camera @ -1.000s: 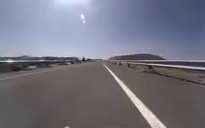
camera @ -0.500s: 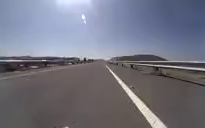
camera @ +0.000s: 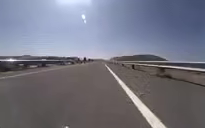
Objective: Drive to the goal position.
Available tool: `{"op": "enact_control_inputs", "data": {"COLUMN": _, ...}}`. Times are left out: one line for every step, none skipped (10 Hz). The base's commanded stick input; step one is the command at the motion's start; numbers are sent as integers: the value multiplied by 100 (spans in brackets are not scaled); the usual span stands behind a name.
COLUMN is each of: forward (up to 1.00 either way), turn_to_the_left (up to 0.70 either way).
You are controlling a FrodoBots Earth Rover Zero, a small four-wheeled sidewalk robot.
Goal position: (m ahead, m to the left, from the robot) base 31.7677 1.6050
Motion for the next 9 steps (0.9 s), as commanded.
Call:
{"op": "enact_control_inputs", "data": {"forward": 100, "turn_to_the_left": 0}}
{"op": "enact_control_inputs", "data": {"forward": 100, "turn_to_the_left": 0}}
{"op": "enact_control_inputs", "data": {"forward": 100, "turn_to_the_left": 0}}
{"op": "enact_control_inputs", "data": {"forward": 100, "turn_to_the_left": 0}}
{"op": "enact_control_inputs", "data": {"forward": 100, "turn_to_the_left": 0}}
{"op": "enact_control_inputs", "data": {"forward": 100, "turn_to_the_left": 0}}
{"op": "enact_control_inputs", "data": {"forward": 100, "turn_to_the_left": 0}}
{"op": "enact_control_inputs", "data": {"forward": 100, "turn_to_the_left": 0}}
{"op": "enact_control_inputs", "data": {"forward": 100, "turn_to_the_left": 0}}
